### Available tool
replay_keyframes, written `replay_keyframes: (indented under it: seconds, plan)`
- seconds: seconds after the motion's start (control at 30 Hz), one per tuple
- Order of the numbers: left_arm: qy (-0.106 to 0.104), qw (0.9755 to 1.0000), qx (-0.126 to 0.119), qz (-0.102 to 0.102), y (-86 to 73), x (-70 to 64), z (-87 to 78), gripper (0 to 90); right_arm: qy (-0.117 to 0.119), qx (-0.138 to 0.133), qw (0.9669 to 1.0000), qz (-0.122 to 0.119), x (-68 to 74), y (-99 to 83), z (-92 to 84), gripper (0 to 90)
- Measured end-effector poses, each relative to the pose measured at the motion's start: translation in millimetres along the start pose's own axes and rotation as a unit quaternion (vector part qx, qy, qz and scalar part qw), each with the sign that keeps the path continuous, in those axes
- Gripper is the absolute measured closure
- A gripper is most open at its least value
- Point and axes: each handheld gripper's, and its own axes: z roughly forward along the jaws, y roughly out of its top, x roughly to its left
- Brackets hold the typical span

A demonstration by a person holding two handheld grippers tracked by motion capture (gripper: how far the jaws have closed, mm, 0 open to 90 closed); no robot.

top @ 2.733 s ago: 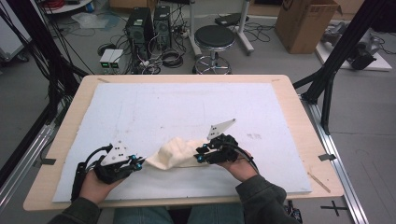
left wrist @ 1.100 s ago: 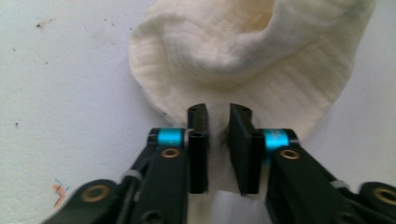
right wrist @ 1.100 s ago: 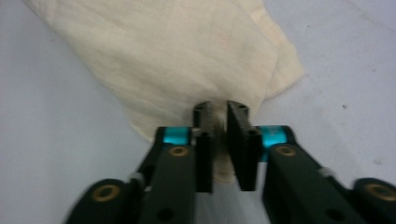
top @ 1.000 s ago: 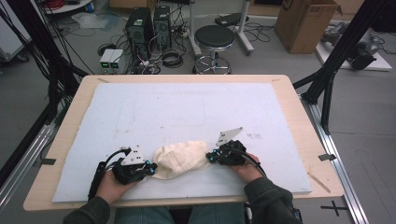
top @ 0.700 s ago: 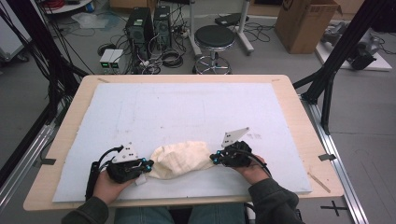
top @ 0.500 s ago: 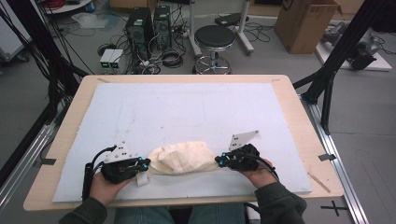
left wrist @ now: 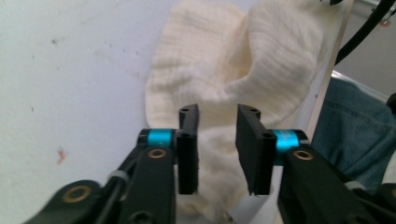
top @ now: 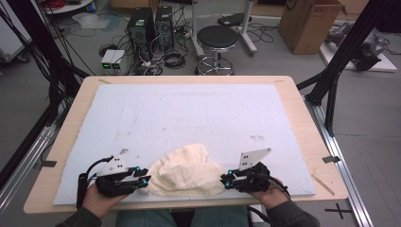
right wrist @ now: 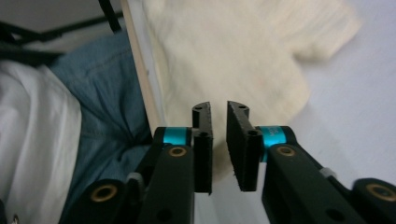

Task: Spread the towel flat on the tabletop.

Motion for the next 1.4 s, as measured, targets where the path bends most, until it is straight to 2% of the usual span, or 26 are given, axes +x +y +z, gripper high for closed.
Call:
replay_keyframes:
  seconds: [0.07, 0.2, 0.27, 0.33, 0.43, 0.53, 0.6, 0.7, 0.8, 0.87, 1.0, 1.03, 1.1, 1.17, 1.23, 1.27, 1.3, 1.4]
  plan:
    - [0.003, 1.0, -0.002, -0.003, 9.4, 6.6, 5.8, 62.4, -0.003, -0.011, 0.9999, 0.001, -6.1, 6.3, -3.4, 74.8]
    - [-0.008, 0.9999, -0.004, -0.011, 37.3, 21.4, 30.4, 58.0, -0.021, -0.023, 0.9995, 0.005, -22.3, 18.5, 0.0, 70.9]
    - [-0.011, 0.9999, -0.003, -0.001, 52.2, 24.6, 46.4, 56.7, -0.025, -0.027, 0.9993, 0.011, -31.3, 22.6, 3.9, 69.8]
    - [-0.014, 0.9998, 0.011, 0.011, 66.1, 25.6, 63.1, 54.4, -0.028, -0.029, 0.9991, 0.016, -39.9, 24.7, 8.3, 68.5]
    - [-0.031, 0.9994, 0.015, 0.002, 80.7, 27.9, 86.2, 53.3, -0.033, -0.032, 0.9986, 0.025, -50.1, 25.0, 14.1, 65.9]
    - [-0.041, 0.9982, 0.042, -0.01, 88.1, 31.2, 107.1, 49.8, -0.033, -0.024, 0.9988, 0.029, -55.2, 24.5, 17.7, 64.2]
    - [-0.04, 0.9975, 0.054, -0.02, 89.2, 33.3, 118.6, 47.7, -0.032, -0.024, 0.9986, 0.033, -57.6, 23.3, 18.7, 63.0]
    - [-0.035, 0.9965, 0.069, -0.031, 88.7, 36.8, 130.9, 45.1, -0.028, -0.025, 0.9987, 0.035, -59.7, 20.5, 21.1, 61.8]
    - [-0.038, 0.9943, 0.092, -0.04, 86.8, 40.0, 140.1, 44.6, -0.021, -0.016, 0.999, 0.038, -60.3, 18.5, 25.7, 59.3]
    - [-0.043, 0.9934, 0.1, -0.036, 85.5, 40.2, 143.3, 49.6, -0.013, -0.013, 0.9992, 0.034, -61.2, 18.0, 29.4, 56.8]
    - [-0.041, 0.9932, 0.109, -0.007, 84.7, 36.4, 143.8, 79.5, -0.002, 0.005, 0.9993, 0.038, -63.8, 17.5, 41.4, 52.1]
    - [-0.041, 0.9936, 0.105, -0.008, 85.1, 36.0, 142.5, 81.9, 0.001, 0.009, 0.9993, 0.036, -64.9, 17.5, 45.1, 51.9]
    - [-0.04, 0.9942, 0.099, -0.007, 86.5, 37.5, 137.6, 83.9, 0.01, 0.02, 0.9992, 0.034, -65.3, 18.1, 51.9, 52.1]
    - [-0.042, 0.995, 0.09, -0.009, 87.7, 38.4, 131.8, 84.9, 0.017, 0.029, 0.9988, 0.035, -66.0, 18.8, 58.0, 57.8]
    - [-0.031, 0.9962, 0.081, -0.003, 88.8, 38.2, 124.5, 85.2, 0.026, 0.037, 0.9985, 0.033, -65.4, 19.2, 60.7, 68.7]
    - [-0.025, 0.9967, 0.077, 0.001, 89.3, 38.9, 120.1, 85.2, 0.031, 0.035, 0.9985, 0.028, -65.2, 19.3, 60.8, 77.1]
    - [-0.019, 0.9974, 0.07, -0.004, 89.3, 39.2, 115.0, 85.3, 0.038, 0.034, 0.9984, 0.025, -65.1, 19.3, 59.6, 82.5]
    - [0.002, 0.9988, 0.047, -0.013, 88.9, 45.2, 96.6, 85.3, 0.039, 0.026, 0.9984, 0.032, -65.2, 18.5, 50.2, 85.2]
